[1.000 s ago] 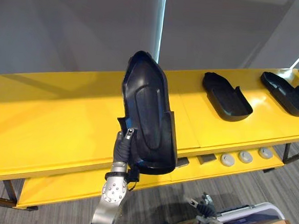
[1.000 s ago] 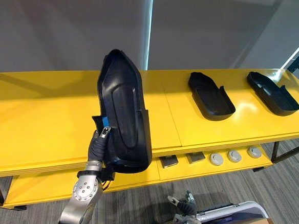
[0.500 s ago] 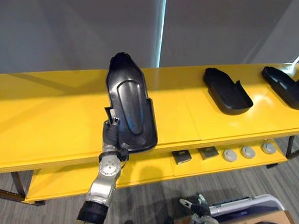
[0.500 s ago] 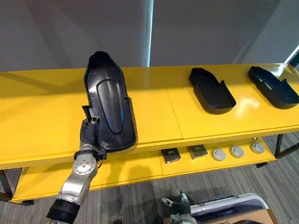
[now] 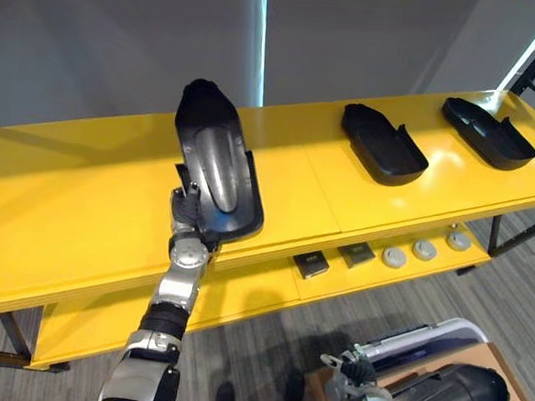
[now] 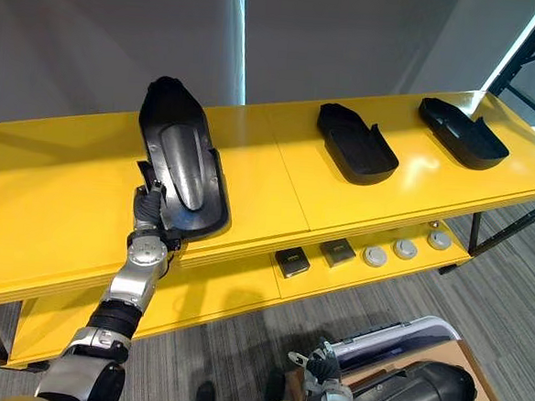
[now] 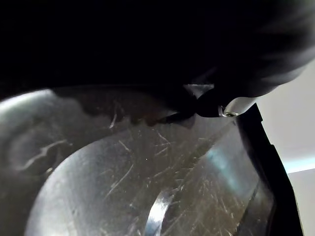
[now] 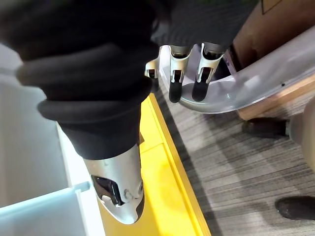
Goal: Walk over and take plastic housings, then place them on the shelf
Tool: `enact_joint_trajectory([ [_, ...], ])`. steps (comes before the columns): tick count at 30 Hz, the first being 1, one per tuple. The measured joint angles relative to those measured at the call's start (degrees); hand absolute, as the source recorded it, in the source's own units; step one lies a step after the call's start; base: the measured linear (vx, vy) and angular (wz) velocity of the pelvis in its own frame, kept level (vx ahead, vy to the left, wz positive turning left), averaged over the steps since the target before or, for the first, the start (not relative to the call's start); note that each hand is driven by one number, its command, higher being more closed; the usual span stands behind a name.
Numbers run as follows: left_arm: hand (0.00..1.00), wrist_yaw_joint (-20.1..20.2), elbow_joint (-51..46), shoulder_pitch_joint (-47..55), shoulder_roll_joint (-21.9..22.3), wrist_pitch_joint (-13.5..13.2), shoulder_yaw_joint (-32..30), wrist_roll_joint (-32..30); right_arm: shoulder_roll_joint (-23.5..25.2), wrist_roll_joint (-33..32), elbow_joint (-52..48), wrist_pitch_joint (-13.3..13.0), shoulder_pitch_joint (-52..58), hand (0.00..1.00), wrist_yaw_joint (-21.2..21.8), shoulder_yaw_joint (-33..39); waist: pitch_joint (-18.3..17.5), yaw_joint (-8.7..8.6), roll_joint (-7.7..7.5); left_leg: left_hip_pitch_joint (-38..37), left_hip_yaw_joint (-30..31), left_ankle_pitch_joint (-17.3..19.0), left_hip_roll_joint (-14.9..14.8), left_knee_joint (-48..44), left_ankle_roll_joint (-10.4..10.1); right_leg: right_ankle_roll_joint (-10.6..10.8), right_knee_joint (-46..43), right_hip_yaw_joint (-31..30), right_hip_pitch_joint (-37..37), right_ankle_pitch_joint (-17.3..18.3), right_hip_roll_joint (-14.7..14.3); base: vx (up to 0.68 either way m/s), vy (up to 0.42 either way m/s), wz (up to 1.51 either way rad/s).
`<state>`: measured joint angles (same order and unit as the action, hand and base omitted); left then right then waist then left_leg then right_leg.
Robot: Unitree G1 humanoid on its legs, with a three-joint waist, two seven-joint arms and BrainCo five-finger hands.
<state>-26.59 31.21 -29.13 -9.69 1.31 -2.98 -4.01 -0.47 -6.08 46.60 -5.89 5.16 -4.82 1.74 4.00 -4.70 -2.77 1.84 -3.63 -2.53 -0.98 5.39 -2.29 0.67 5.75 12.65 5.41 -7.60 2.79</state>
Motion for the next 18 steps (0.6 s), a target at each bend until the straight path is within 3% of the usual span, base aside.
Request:
enact_joint_trajectory([
  [3,1.00,-0.08,2.00,-2.78,-1.46,0.14,-1.08,0.00,0.05,0.02,0.31,0.01,-1.31,0.00,0.04,-0.06,0.58,-0.89,-0.32,0.03,-0.01,0.08,0.13,-0.01,0.12,0.01,0.01,-0.14,0.06,-0.01,0.02,0.02,0.020,-0.01],
  [4,0.00,-0.28,2.99,-4.09,-1.70,0.16,-1.40,0.03,0.00,0.03,0.29,-0.03,-1.89,0.00,0.03,-0.04,1.21,-0.86,-0.42,0.03,-0.08,0.10,0.20,0.00,0.13,0.08,0.02,-0.26,0.11,-0.07,0.01,0.00,0.031,-0.03],
  [18,0.00,-2.54,5.59,-10.79,-2.48,0.64,-3.58,0.97,-0.08,0.24,-0.26,-0.49,-4.11,0.00,0.01,-0.14,4.51,-0.82,-0.30,1.79,-0.15,-0.15,0.07,0.03,0.34,-0.23,0.04,-0.48,1.96,-0.71,0.02,-0.01,0.013,0.00],
])
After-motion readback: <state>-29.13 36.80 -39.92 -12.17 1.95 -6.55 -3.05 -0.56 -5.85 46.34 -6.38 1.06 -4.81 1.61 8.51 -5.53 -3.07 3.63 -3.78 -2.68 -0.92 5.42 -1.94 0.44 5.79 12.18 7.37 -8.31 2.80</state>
